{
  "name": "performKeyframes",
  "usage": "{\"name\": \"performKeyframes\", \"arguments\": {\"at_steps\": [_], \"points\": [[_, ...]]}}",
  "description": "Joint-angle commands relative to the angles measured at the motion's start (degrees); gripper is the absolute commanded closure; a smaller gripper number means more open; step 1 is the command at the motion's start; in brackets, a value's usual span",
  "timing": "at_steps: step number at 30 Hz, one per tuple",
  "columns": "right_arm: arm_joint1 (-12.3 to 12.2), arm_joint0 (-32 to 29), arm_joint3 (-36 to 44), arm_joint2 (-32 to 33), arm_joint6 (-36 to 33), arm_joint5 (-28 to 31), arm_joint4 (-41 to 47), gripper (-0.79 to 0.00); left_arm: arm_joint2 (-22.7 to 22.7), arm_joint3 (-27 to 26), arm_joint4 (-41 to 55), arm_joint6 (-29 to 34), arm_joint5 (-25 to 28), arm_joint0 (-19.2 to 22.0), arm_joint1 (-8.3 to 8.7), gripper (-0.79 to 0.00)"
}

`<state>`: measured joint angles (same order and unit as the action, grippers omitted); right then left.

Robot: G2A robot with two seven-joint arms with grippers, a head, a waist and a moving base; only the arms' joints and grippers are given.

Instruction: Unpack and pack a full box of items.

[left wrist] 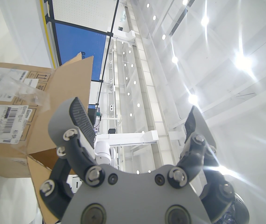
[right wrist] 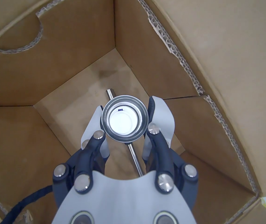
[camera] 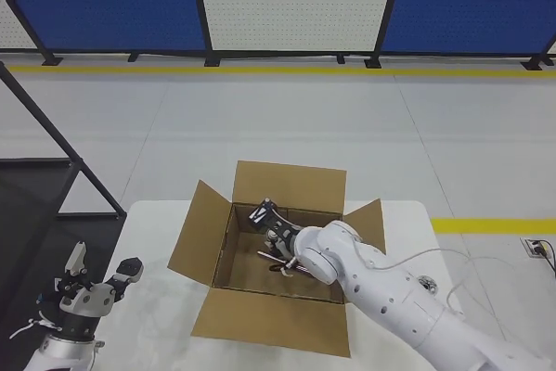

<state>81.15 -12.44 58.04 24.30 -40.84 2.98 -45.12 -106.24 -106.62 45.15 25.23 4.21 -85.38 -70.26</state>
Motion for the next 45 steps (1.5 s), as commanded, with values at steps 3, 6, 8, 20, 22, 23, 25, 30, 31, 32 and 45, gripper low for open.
{"name": "performKeyframes", "arguments": {"at_steps": [3, 6, 8, 20, 22, 23, 25, 30, 31, 32, 45], "points": [[2.0, 0.4, -4.6, -0.3, 1.7, 0.5, 1.3, 0.0, 0.0, 0.0, 0.0, 0.0, 0.0, 0.0, 0.0, -0.785], [3.5, 0.7, -7.4, -0.6, 3.1, -0.2, 1.2, 0.0, 0.0, 0.0, 0.0, 0.0, 0.0, 0.0, 0.0, -0.785], [4.5, 1.0, -8.9, -0.9, 3.7, -1.3, 0.7, 0.0, 0.0, 0.0, 0.0, 0.0, 0.0, 0.0, 0.0, -0.785], [9.5, 1.7, -18.1, -1.1, 6.7, -1.4, 0.4, 0.0, 0.0, 0.0, 0.0, 0.0, 0.0, 0.0, 0.0, -0.785], [10.1, 1.9, -19.5, -0.8, 6.9, -0.3, 0.9, 0.0, 0.0, 0.0, 0.0, 0.0, 0.0, 0.0, 0.0, -0.785], [10.3, 2.0, -20.2, -0.7, 7.1, 0.1, 0.9, 0.0, 0.0, 0.0, 0.0, 0.0, 0.0, 0.0, 0.0, -0.785], [10.9, 2.1, -21.5, -0.4, 7.3, 0.6, 1.0, -0.256, 0.0, 0.0, 0.0, 0.0, 0.0, 0.0, 0.0, -0.785], [12.1, 2.6, -23.9, 0.2, 7.7, 1.5, 1.0, -0.785, 0.0, 0.0, 0.0, 0.0, 0.0, 0.0, 0.0, -0.785], [12.3, 2.6, -24.2, 0.3, 7.8, 1.5, 0.8, -0.785, 0.0, 0.0, 0.0, 0.0, 0.0, 0.0, 0.0, -0.785], [12.4, 2.7, -24.5, 0.4, 7.9, 1.5, 0.7, -0.785, 0.0, 0.0, 0.0, 0.0, 0.0, 0.0, 0.0, -0.785], [10.7, 1.7, -18.0, 4.5, 9.0, 2.4, -3.8, -0.785, 0.0, 0.0, 0.0, 0.0, 0.0, 0.0, 0.0, -0.785]]}}
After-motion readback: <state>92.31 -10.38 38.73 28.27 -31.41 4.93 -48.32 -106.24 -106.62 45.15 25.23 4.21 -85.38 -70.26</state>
